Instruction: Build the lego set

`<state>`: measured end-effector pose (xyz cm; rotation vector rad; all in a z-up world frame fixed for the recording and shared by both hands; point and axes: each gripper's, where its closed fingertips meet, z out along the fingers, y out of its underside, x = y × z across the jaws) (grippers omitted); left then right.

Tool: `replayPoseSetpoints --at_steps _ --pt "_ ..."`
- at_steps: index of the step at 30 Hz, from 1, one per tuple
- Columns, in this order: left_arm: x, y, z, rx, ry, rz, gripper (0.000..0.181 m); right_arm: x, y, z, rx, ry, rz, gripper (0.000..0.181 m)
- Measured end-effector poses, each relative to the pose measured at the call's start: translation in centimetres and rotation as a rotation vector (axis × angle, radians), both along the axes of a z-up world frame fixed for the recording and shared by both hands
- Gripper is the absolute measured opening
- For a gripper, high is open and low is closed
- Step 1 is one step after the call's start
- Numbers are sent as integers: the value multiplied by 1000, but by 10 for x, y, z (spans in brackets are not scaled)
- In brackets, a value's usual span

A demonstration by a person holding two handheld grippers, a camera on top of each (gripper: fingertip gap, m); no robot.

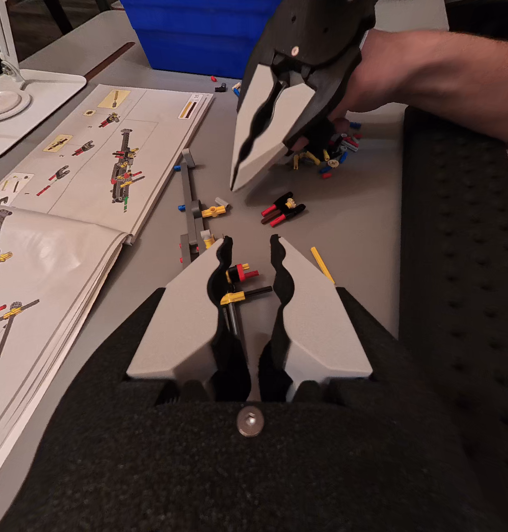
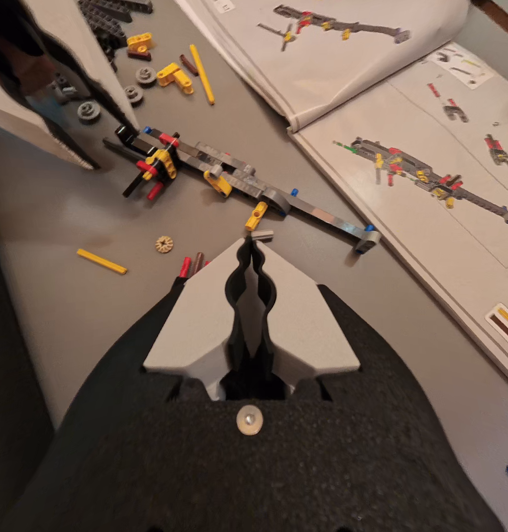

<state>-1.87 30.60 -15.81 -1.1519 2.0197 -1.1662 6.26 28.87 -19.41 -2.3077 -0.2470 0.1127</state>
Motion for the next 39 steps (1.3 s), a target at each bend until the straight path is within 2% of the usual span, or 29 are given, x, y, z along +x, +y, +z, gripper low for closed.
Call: replayPoseSetpoints --at_steps 2,4,5,10,18,23,27,34,39 --pt "1 0 0 15 -3 2 25 4 4 4 13 35 -48 1" --pt "0 -2 0 20 -6 -2 25 3 8 5 -1 77 -77 21" --pt "0 -3 -1 19 -5 -4 25 4 8 4 -15 75 -92 23" --pt "-1 -3 0 17 -6 -1 25 0 7 -11 -87 55 -95 19" --pt "-2 -8 -1 18 -1 -20 25 -6 12 -16 -77 -20 -4 28" --pt "-2 -10 -4 30 6 -24 25 -4 8 -17 -65 -70 38 9" --pt "-2 -9 -4 28 7 -22 25 -3 2 -17 -79 -83 48 7" --pt "-2 -7 -4 27 8 -15 25 3 -12 -15 -105 -67 55 8" --pt "-2 -7 -5 29 11 -16 25 3 -17 -16 -128 -12 45 21"
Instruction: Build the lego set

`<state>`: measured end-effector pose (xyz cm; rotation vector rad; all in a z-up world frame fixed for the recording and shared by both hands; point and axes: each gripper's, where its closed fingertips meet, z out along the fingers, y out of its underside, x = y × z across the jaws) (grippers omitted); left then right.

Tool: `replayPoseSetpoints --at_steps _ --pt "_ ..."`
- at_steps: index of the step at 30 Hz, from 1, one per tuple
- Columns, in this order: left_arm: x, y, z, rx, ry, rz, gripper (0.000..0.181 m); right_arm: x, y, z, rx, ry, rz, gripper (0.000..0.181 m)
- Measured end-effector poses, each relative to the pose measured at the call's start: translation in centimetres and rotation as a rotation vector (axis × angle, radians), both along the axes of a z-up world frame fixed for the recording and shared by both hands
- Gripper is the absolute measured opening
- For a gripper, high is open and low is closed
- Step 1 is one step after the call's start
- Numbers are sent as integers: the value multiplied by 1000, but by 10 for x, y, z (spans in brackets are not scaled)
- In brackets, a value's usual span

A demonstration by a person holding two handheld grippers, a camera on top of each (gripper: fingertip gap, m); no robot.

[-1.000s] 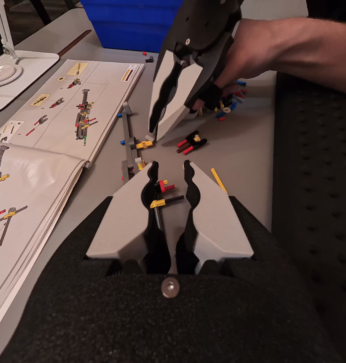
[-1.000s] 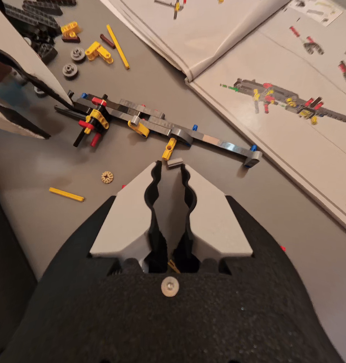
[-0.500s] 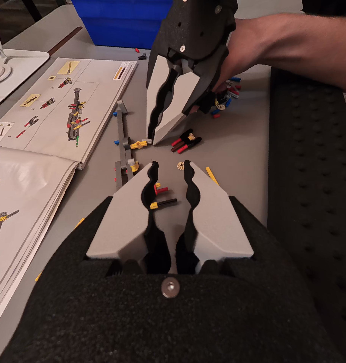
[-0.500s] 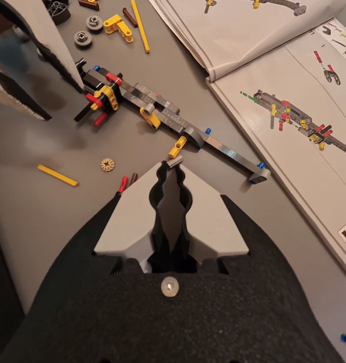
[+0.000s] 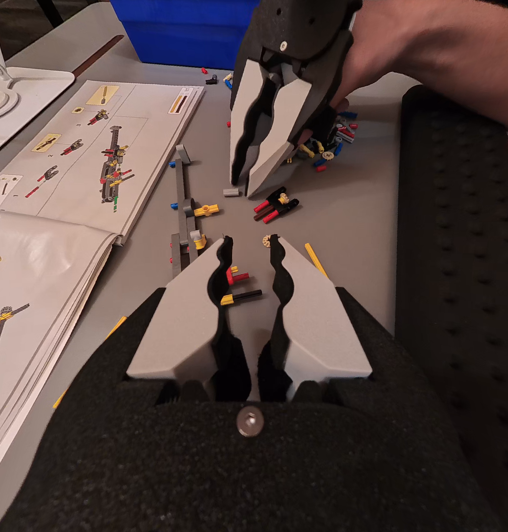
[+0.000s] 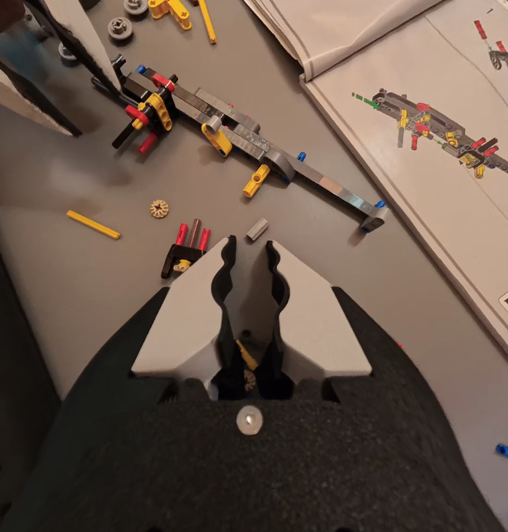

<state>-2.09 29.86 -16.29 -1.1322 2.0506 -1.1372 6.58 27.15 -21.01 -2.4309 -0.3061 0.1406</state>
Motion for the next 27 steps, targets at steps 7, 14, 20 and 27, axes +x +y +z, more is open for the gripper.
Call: replayPoseSetpoints --at_steps 7,14,20,27 --pt "0 0 -1 -1 4 2 25 -4 11 0 36 27 -103 12" --pt "1 0 3 -29 8 10 29 -25 11 16 107 10 56 5" --pt "-7 -20 25 290 -282 -100 29 -90 9 82 199 653 301 5" --pt "-21 -43 35 220 -336 -219 14 -117 -9 82 116 777 477 5"
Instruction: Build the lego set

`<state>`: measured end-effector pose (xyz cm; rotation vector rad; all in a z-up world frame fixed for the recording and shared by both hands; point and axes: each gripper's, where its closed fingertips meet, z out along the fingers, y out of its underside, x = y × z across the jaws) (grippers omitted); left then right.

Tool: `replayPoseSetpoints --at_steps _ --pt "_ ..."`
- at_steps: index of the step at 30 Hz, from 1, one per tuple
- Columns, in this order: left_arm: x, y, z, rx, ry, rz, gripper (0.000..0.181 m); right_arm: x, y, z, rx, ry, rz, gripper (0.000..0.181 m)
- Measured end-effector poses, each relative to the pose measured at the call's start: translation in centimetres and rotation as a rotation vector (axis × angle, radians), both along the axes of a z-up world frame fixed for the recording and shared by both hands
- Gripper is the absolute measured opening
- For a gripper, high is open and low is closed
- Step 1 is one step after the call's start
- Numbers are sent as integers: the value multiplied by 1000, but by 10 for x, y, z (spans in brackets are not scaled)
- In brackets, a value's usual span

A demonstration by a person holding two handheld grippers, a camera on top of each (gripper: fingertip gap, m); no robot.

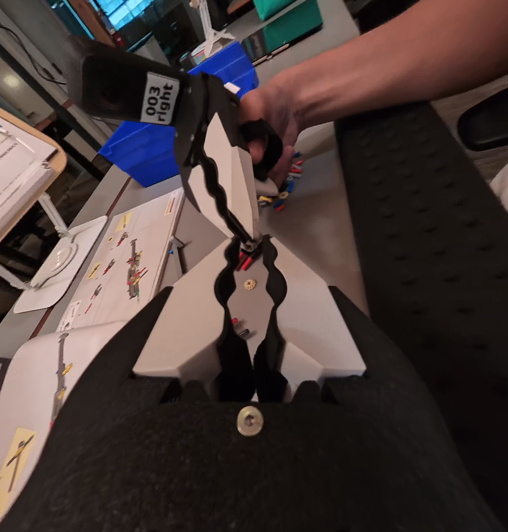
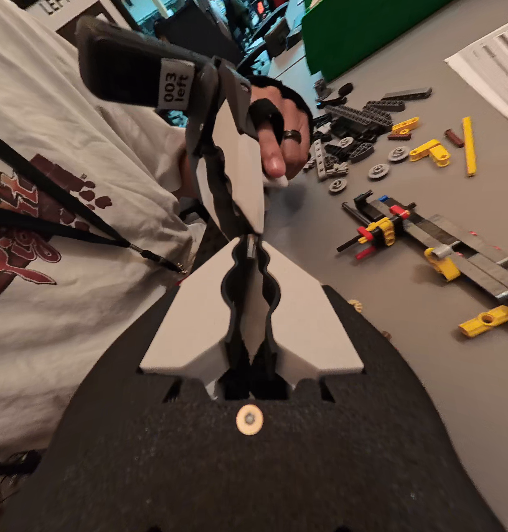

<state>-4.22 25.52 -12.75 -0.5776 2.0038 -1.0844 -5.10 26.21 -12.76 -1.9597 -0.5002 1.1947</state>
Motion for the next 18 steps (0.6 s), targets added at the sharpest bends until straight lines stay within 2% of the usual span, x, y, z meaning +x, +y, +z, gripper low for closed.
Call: replayPoseSetpoints --at_steps 1,6,9,11,14,18 --pt "-2 -2 -1 -6 9 -15 8 -2 -2 0 -3 5 15 5" --pt "-6 -9 -1 -10 13 -58 7 -8 -10 -1 -30 45 69 5" --pt "-6 -7 -9 40 37 -51 6 -6 -7 -8 -46 23 48 5" --pt "-9 -1 -15 47 71 -31 5 3 -2 -5 -29 14 -9 19" --pt "-18 19 -26 20 132 47 5 22 2 -11 49 -144 -96 19" --pt "-32 29 -34 -55 215 117 5 13 -9 -51 106 -526 3 23"
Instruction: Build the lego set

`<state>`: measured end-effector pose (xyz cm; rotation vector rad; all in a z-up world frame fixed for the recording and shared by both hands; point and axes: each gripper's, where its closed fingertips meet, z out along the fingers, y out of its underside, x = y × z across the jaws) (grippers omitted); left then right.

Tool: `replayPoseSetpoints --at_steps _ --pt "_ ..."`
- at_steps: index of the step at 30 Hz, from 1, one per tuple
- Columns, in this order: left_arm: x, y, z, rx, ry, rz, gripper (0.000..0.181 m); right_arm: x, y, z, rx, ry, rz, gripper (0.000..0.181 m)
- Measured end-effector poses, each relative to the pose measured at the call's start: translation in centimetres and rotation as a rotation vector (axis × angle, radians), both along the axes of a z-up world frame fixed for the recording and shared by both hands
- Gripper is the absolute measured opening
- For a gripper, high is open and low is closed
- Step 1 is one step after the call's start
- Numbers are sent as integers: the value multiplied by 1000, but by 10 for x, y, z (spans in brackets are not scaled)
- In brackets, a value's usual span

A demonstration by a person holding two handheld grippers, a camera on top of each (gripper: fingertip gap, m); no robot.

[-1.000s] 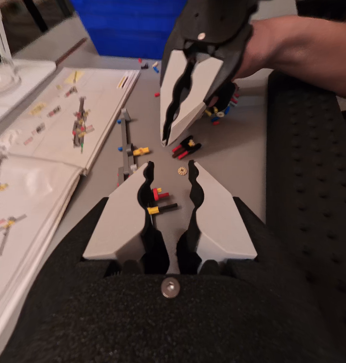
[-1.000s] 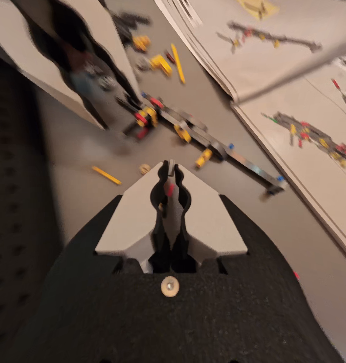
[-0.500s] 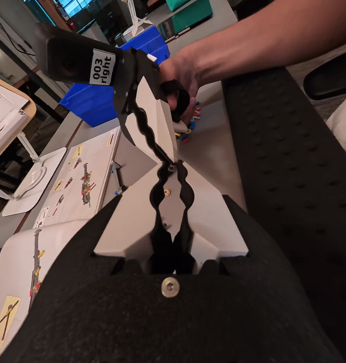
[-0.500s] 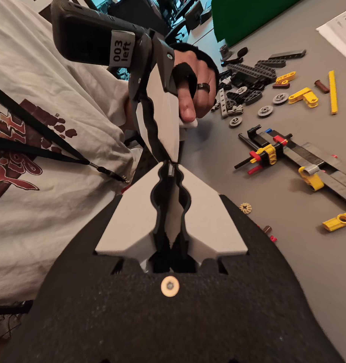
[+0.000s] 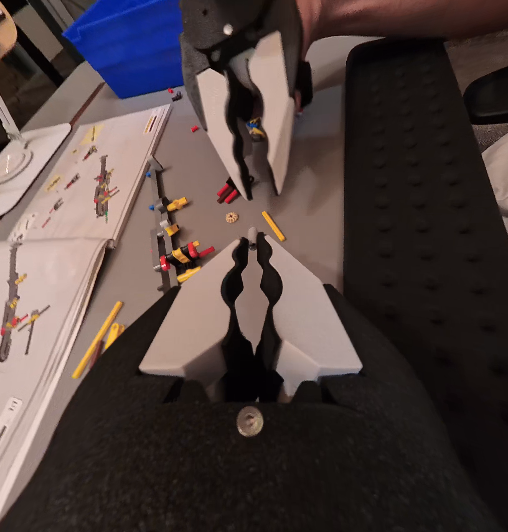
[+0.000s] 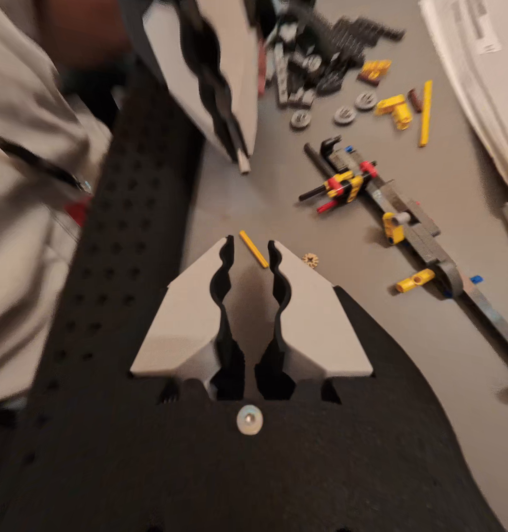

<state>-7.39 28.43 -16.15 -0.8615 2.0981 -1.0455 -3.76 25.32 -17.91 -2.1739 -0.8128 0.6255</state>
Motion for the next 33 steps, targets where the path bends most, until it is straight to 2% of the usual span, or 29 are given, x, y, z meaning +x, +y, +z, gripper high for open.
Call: replayPoseSetpoints --at_steps 2,4,9,14,17,20,23,26,33 --pt "-4 0 -4 -4 21 22 5 -5 -2 -20 29 -182 51 22" --pt "-6 0 -7 -8 38 30 5 -9 -1 -29 72 -289 100 17" --pt "-8 -1 -13 -35 76 18 5 -11 3 -33 85 -359 152 4" --pt "-7 2 -21 -22 113 13 5 -11 6 -33 39 -402 146 2" --pt "-7 3 -19 -44 106 15 5 -17 9 -23 119 -353 127 2" --pt "-10 3 -7 -147 78 -5 5 -29 15 11 215 -157 89 2" --pt "-15 1 11 -274 30 -47 5 -31 15 29 228 11 66 1" --pt "-19 -4 24 -348 -14 -98 5 -34 10 31 242 28 81 2" --pt "-22 -15 19 -350 23 -150 5 -45 3 30 280 -30 137 1"
